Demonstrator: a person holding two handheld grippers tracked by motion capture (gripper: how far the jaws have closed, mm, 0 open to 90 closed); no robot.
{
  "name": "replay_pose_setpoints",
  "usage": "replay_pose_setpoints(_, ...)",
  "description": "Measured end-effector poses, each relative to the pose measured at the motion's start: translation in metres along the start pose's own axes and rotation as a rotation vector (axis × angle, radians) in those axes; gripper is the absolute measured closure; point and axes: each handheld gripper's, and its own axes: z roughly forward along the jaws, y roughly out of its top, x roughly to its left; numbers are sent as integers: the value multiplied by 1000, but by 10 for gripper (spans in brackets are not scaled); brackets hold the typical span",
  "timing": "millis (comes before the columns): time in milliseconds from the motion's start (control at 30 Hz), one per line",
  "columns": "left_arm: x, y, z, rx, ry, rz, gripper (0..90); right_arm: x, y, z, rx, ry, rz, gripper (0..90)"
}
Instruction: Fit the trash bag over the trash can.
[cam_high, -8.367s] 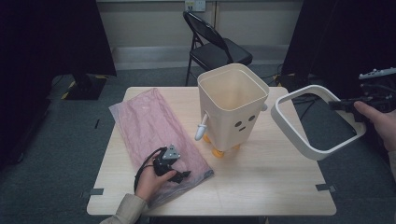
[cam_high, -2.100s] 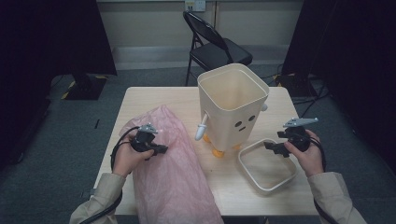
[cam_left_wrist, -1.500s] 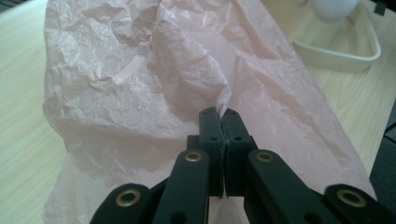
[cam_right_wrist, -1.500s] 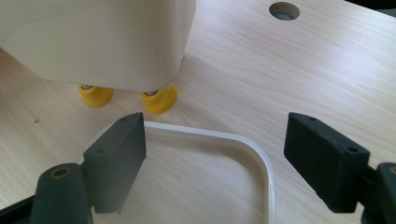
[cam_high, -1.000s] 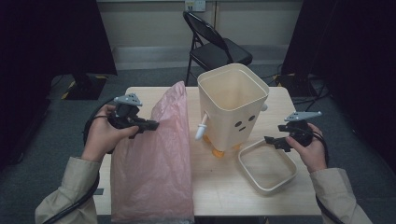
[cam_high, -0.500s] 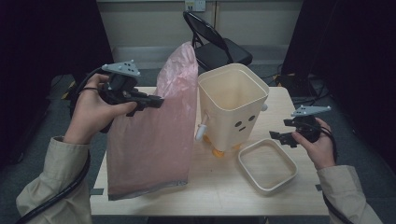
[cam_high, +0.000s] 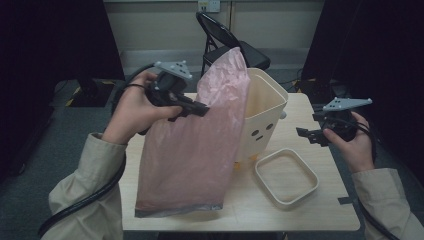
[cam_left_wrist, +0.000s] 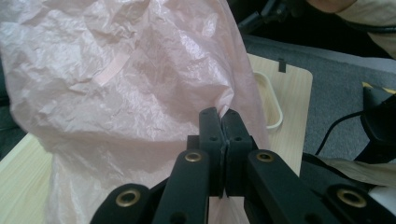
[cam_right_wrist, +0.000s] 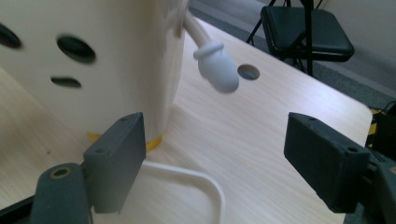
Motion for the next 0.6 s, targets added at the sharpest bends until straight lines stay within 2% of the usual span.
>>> replay_pose_setpoints(133,-1,12,25,32,-22,5,890,0,21,-11,-33,12,-6,201)
replay_pose_setpoints(233,0,20,42,71,-14,12,890,3,40,-20,-54,15,-35,203)
replay_pose_setpoints(267,-1,22,47,71,-9,11,889,5,46,-22,-59,15,-43,210)
replay_pose_setpoints(333,-2,26,54,72,-30,12,890,10,58,-25,-61,32,-68,220)
replay_pose_setpoints(467,-3,30,64,82,-22,9,889,23,82,-28,-77,61,-100,253)
replay_pose_setpoints(533,-6,32,65,89,-17,25,888,31,94,-27,-82,63,-113,261)
replay_pose_setpoints(600,-8,33,66,96,-23,29,888,39,107,-24,-90,84,-121,270)
